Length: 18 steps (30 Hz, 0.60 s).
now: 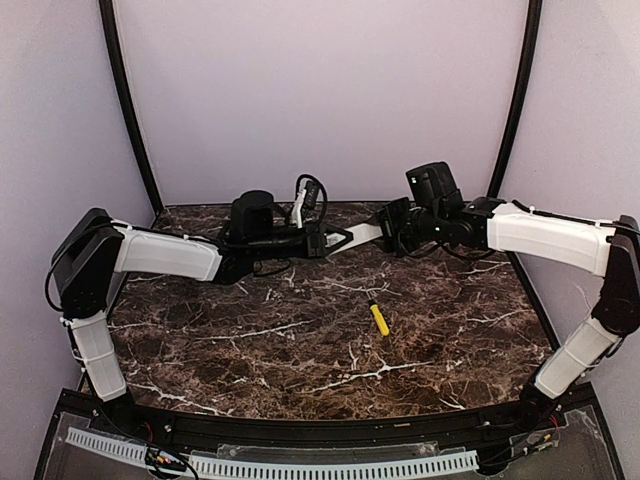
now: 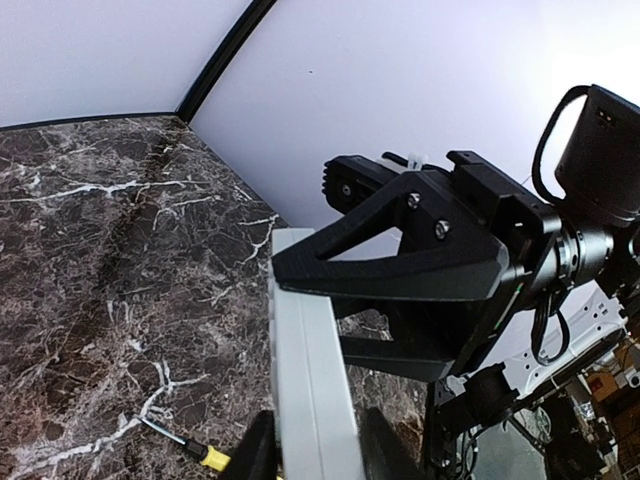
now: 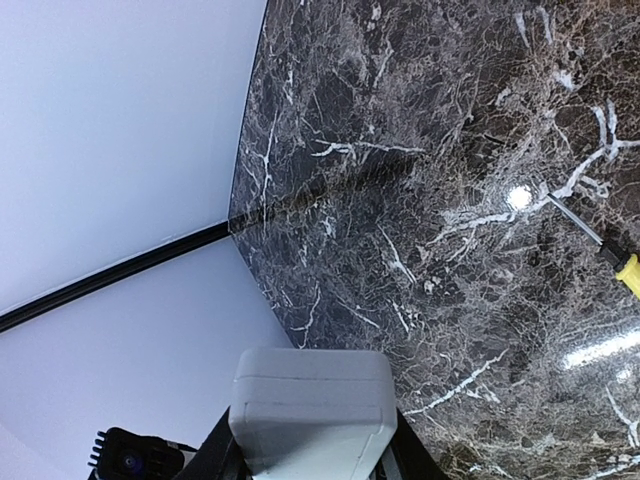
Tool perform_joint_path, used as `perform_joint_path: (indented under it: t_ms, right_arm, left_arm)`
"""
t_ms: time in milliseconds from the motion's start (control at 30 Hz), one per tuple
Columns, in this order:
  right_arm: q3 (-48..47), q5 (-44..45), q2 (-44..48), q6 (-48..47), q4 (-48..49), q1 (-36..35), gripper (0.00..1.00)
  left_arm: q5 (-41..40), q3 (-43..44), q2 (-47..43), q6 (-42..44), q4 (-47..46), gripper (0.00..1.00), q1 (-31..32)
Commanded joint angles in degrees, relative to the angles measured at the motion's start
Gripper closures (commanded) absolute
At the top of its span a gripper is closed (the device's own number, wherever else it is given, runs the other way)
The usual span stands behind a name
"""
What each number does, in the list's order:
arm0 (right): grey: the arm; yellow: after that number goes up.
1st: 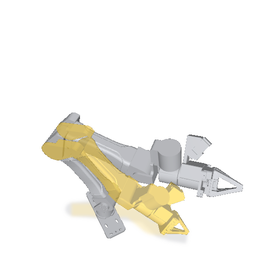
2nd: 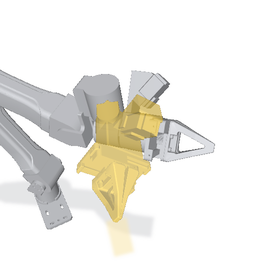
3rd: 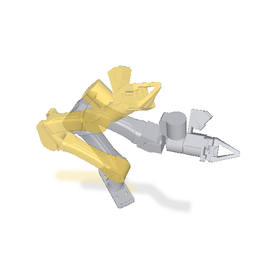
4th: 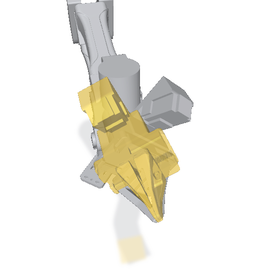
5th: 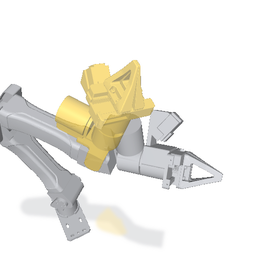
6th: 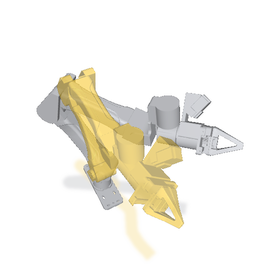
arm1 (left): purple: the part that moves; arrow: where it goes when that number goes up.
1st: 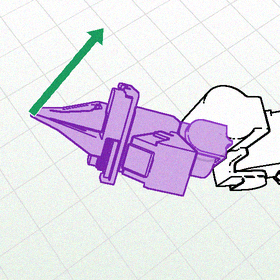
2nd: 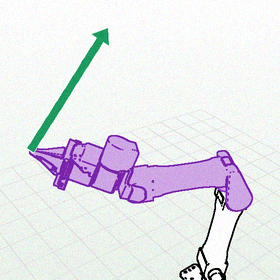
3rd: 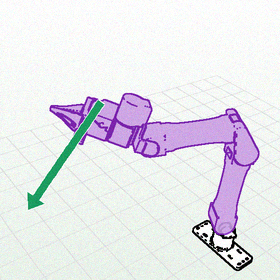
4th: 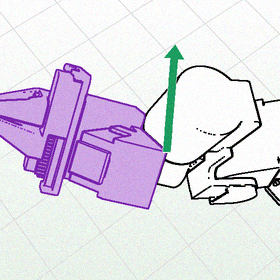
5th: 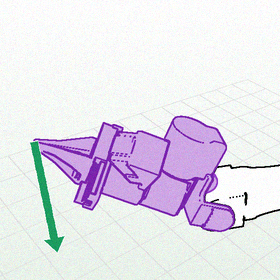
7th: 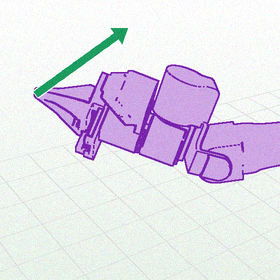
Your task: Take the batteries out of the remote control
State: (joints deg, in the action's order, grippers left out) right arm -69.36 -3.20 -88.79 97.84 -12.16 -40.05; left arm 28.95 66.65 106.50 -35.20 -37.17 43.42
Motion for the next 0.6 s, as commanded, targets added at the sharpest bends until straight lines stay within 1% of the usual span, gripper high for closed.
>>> perform_joint_path:
  t_ms: [0, 67, 200, 400, 467, 567]
  right_arm:
    - [-0.16, -0.73, 0.77, 0.33, 1.91, -0.07, 1.00]
    - [-0.11, -0.80, 0.81, 0.33, 1.89, -0.03, 1.00]
    - [-0.17, -0.82, 0.70, 0.07, 1.95, -0.05, 1.00]
    - [-0.67, -2.04, 0.11, -2.68, 1.79, -0.20, 1.00]
    - [-0.45, -2.31, 0.41, -4.20, 2.00, -0.18, 0.87]
    - [-0.80, -1.89, 0.25, -7.87, 2.02, -0.16, 0.60]
  left_arm:
    - [0.53, 1.48, 0.86, -0.12, -1.39, 0.80, 0.33]
    - [0.57, 1.47, 0.90, -0.28, -1.63, 0.89, 0.33]
    - [0.40, 1.59, 0.90, -0.37, -1.39, 0.99, 0.34]
    - [0.93, 1.11, 0.21, -0.53, -0.88, 1.00, 0.29]
    - [1.00, 0.41, -0.53, -0.38, -0.81, 1.00, 0.34]
    - [1.33, -1.30, -2.04, 0.13, -0.80, 1.00, 0.34]
